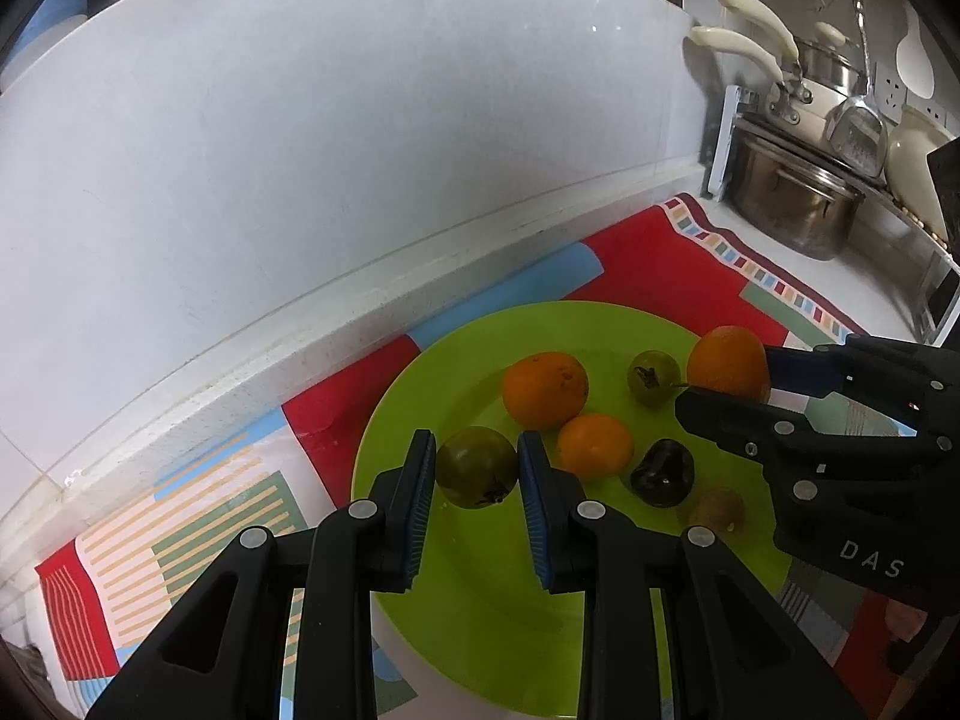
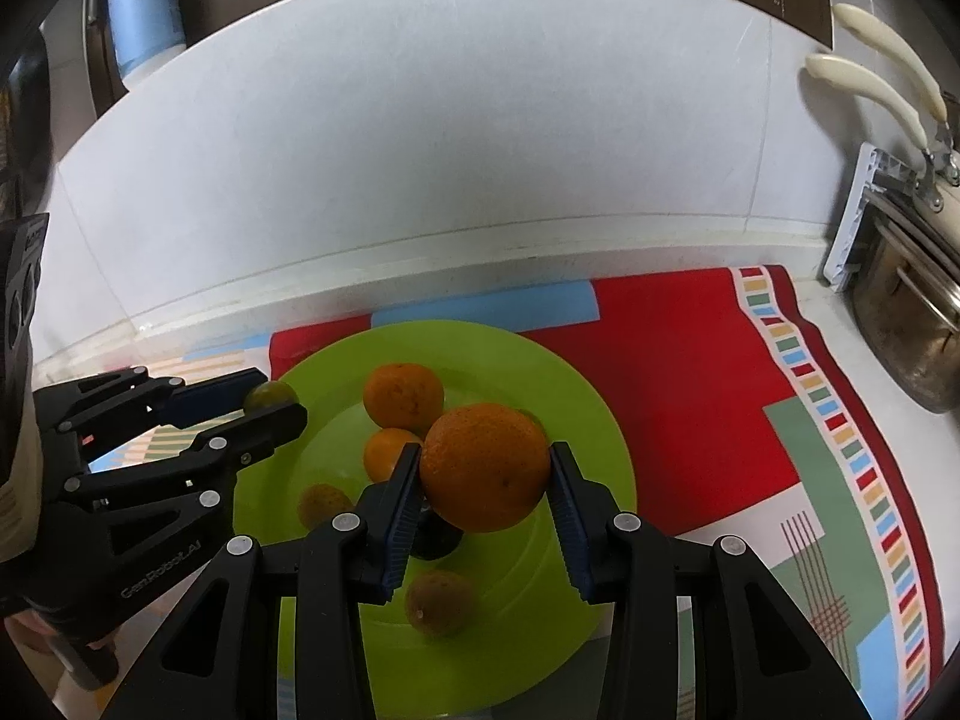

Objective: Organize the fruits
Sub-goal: 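Open both grippers to drop the lime and orange onto the plate, then withdraw both open grippers toward the dark plum and last orange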

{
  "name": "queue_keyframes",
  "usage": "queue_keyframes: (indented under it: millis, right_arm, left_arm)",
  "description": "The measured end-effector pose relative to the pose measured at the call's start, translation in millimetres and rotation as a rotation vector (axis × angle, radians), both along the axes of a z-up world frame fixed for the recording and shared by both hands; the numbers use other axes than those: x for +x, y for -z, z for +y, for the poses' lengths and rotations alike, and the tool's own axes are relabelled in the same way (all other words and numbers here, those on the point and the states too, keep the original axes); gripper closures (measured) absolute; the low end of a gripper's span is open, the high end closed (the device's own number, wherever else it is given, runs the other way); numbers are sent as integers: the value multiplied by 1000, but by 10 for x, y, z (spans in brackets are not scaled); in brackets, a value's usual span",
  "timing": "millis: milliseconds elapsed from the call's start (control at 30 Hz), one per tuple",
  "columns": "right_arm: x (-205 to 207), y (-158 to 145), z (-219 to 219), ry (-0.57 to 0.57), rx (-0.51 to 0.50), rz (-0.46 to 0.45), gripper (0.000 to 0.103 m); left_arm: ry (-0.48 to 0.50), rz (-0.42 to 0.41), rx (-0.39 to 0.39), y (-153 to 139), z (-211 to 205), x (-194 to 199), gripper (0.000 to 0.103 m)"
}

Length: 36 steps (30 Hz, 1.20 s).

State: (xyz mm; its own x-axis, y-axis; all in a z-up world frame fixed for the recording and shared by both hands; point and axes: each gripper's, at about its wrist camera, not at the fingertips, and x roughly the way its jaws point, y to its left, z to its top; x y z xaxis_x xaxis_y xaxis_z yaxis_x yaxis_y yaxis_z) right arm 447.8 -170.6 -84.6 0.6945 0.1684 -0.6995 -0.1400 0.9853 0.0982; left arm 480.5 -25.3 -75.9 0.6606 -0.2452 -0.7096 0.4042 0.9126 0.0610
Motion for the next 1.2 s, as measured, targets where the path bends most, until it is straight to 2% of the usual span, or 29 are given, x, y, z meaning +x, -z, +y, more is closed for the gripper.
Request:
queue_keyframes:
  millis: [67, 133, 233, 400, 500, 600, 800, 933, 1200]
  right_arm:
    - [8, 8, 7, -5, -5, 1, 61]
    - [11, 12, 20, -6, -12, 4, 60]
    - [-42, -45, 20, 2, -15, -17, 53]
    - [-138, -182, 28, 7, -19, -42, 53]
    - [-253, -279, 44, 6, -28, -61, 53]
    - [-397, -378, 54, 7, -28, -77, 53]
    - [-717, -577, 85, 5, -26, -113, 53]
    - [-938, -710, 103, 6, -31, -148, 45]
    - [-1327, -939, 178, -6, -45, -204, 45]
  left_arm:
    - [-2, -1, 4, -4, 3, 5, 72]
    - [-6, -8, 1, -30, 25, -7, 64]
    - [-13, -24, 2, -86, 56, -54, 64]
    - [-29, -43, -15, -221, 139, -181, 56]
    - [-38, -69, -13, -331, 183, -314, 54]
    - [-43, -97, -26, -453, 223, -473, 45]
    - [-34, -150, -32, -647, 262, -865, 40]
    - [-39, -180, -41, -752, 302, -1084, 36]
    - [-34, -232, -60, -902, 425, -1500, 31]
